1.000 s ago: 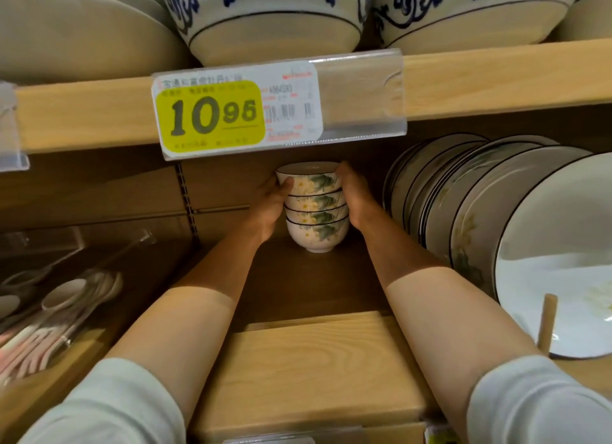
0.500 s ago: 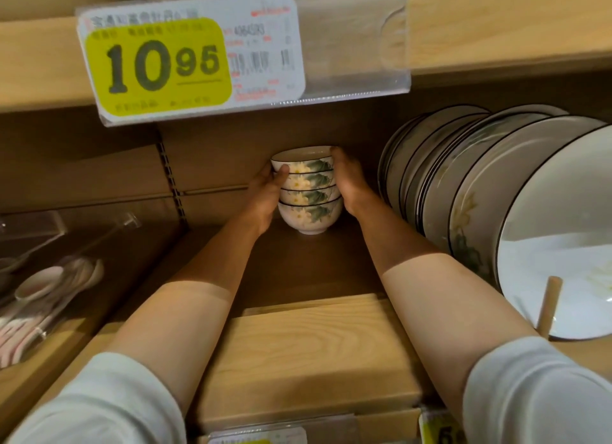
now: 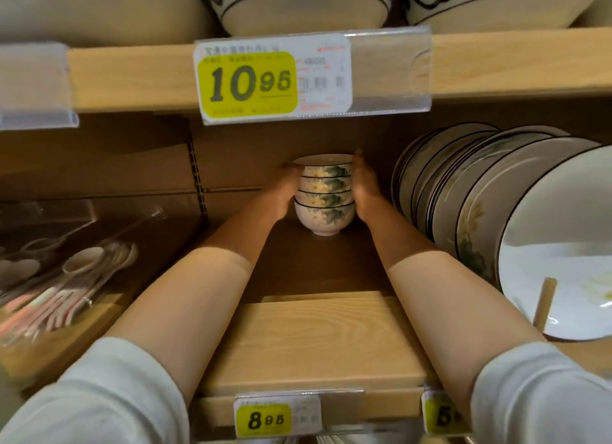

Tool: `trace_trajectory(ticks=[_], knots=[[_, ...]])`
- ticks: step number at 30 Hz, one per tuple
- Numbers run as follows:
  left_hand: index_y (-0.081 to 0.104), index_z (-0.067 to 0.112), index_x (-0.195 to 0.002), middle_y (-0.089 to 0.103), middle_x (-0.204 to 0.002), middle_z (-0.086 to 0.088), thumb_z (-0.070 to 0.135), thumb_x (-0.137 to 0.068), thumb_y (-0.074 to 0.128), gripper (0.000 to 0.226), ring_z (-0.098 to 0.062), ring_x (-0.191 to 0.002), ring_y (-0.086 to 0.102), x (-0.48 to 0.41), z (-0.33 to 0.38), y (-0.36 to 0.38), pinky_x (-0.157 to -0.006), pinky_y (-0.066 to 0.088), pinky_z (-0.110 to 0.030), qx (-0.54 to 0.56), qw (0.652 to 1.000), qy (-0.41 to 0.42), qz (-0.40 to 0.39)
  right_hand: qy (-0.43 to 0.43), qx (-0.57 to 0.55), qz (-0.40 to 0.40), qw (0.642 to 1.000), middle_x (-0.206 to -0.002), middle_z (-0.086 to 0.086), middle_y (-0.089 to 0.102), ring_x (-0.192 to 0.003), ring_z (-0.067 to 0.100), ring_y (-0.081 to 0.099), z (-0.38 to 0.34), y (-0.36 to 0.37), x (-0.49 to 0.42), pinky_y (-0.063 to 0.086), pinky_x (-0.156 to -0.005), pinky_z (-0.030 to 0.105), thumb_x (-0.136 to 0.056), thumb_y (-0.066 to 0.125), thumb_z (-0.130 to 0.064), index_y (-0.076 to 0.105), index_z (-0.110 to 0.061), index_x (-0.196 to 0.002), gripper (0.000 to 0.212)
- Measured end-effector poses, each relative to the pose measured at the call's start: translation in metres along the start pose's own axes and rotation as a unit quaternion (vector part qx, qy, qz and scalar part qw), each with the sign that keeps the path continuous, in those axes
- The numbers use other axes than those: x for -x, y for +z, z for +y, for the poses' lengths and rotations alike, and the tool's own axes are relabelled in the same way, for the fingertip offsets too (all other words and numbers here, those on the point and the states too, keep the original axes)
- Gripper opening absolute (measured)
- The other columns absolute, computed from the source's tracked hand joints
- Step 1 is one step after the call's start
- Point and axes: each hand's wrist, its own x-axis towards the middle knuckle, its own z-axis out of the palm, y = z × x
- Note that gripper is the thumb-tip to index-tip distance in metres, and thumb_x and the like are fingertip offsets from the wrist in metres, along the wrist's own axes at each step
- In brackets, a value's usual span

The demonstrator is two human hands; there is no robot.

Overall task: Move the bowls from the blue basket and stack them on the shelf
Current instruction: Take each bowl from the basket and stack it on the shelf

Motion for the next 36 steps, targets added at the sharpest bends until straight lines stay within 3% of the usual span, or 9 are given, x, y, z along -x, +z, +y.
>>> trace_trajectory(ticks=[3, 6, 10, 13, 17, 21, 25, 30, 36], knots=[[0.057, 0.021, -0.088, 0.061, -0.089, 0.002, 0.017, -0.102, 0.039, 0.023, -0.009, -0.078, 0.056, 0.012, 0.006, -0.005, -0.059, 0.04, -0.024, 0.005, 1.0, -0.005, 0.021, -0.008, 0.015, 0.03, 0.999, -0.135, 0.014, 0.057, -0.12, 0.031, 0.055, -0.006, -0.001, 0.013, 0.042, -0.106, 0.045, -0.101, 0.035, -0.049, 0.053, -0.012, -0.135, 0.053], [0.055, 0.02, -0.088, 0.055, -0.086, 0.004, 0.018, -0.101, 0.041, 0.019, -0.009, -0.077, 0.051, 0.034, 0.01, -0.015, -0.058, 0.036, -0.025, -0.009, 0.999, -0.01, 0.041, -0.016, 0.005, 0.034, 0.999, -0.127, 0.014, 0.061, -0.113, 0.03, 0.059, -0.012, -0.005, 0.028, 0.047, -0.1, 0.043, -0.101, 0.04, -0.039, 0.059, -0.011, -0.125, 0.041], [0.05, 0.022, -0.081, 0.057, -0.095, 0.0, 0.018, -0.101, 0.039, 0.023, -0.018, -0.097, 0.054, 0.068, 0.012, -0.032, -0.08, 0.043, -0.031, -0.002, 0.999, -0.031, 0.036, 0.004, -0.035, 0.053, 0.998, -0.088, 0.002, 0.063, -0.075, 0.017, 0.058, -0.023, -0.014, 0.058, 0.046, -0.06, 0.026, -0.099, 0.042, -0.024, 0.06, -0.019, -0.09, 0.021], [0.055, 0.018, -0.104, 0.056, -0.12, -0.004, 0.017, -0.103, 0.035, 0.019, -0.021, -0.119, 0.052, 0.095, 0.008, -0.047, -0.1, 0.039, -0.038, 0.014, 0.999, -0.044, 0.008, 0.012, -0.034, 0.038, 0.999, -0.091, -0.003, 0.062, -0.082, 0.014, 0.058, -0.026, -0.019, 0.092, 0.049, -0.072, 0.028, -0.099, 0.044, -0.026, 0.059, -0.02, -0.105, 0.017], [0.053, 0.013, -0.13, 0.057, -0.134, -0.004, 0.019, -0.104, 0.034, 0.033, -0.019, -0.124, 0.053, 0.134, 0.007, -0.065, -0.103, 0.042, -0.035, 0.049, 0.998, -0.045, 0.016, 0.022, -0.042, 0.018, 0.999, -0.102, -0.001, 0.065, -0.102, 0.018, 0.061, -0.026, -0.025, 0.148, 0.049, -0.078, 0.033, -0.098, 0.046, -0.024, 0.059, -0.018, -0.114, 0.021], [0.061, 0.016, -0.117, 0.069, -0.116, -0.002, 0.013, -0.101, 0.039, 0.027, -0.014, -0.108, 0.065, 0.195, -0.01, -0.089, -0.1, 0.05, -0.035, 0.1, 0.994, 0.037, 0.01, 0.003, -0.079, 0.011, 0.997, -0.113, 0.004, 0.069, -0.107, 0.02, 0.064, -0.02, -0.034, 0.21, 0.049, -0.094, 0.037, -0.098, 0.045, -0.018, 0.061, -0.011, -0.119, 0.027], [0.067, 0.017, -0.108, 0.075, -0.103, -0.001, 0.011, -0.097, 0.041, 0.029, -0.013, -0.1, 0.07, 0.265, -0.029, -0.108, -0.093, 0.054, -0.035, 0.126, 0.989, 0.079, 0.012, 0.002, -0.103, -0.017, 0.995, -0.115, 0.004, 0.071, -0.104, 0.017, 0.069, -0.014, -0.046, 0.271, 0.054, -0.092, 0.034, -0.098, 0.048, -0.018, 0.06, -0.009, -0.126, 0.032], [0.069, 0.015, -0.106, 0.076, -0.102, -0.004, 0.01, -0.095, 0.045, 0.027, -0.018, -0.099, 0.071, 0.343, -0.041, -0.12, -0.089, 0.055, -0.034, 0.142, 0.985, 0.091, 0.037, 0.033, -0.144, -0.07, 0.987, -0.108, 0.004, 0.074, -0.1, 0.016, 0.071, -0.003, -0.058, 0.333, 0.053, -0.091, 0.033, -0.096, 0.051, -0.018, 0.065, -0.008, -0.12, 0.029], [0.068, 0.01, -0.104, 0.075, -0.102, -0.012, 0.007, -0.093, 0.046, 0.025, -0.026, -0.099, 0.071, 0.444, -0.071, -0.129, -0.086, 0.058, -0.031, 0.18, 0.972, 0.043, 0.147, 0.098, -0.185, -0.141, 0.968, -0.105, 0.009, 0.075, -0.1, 0.02, 0.071, 0.02, -0.074, 0.401, 0.055, -0.087, 0.034, -0.097, 0.047, -0.013, 0.066, -0.005, -0.112, 0.026]])
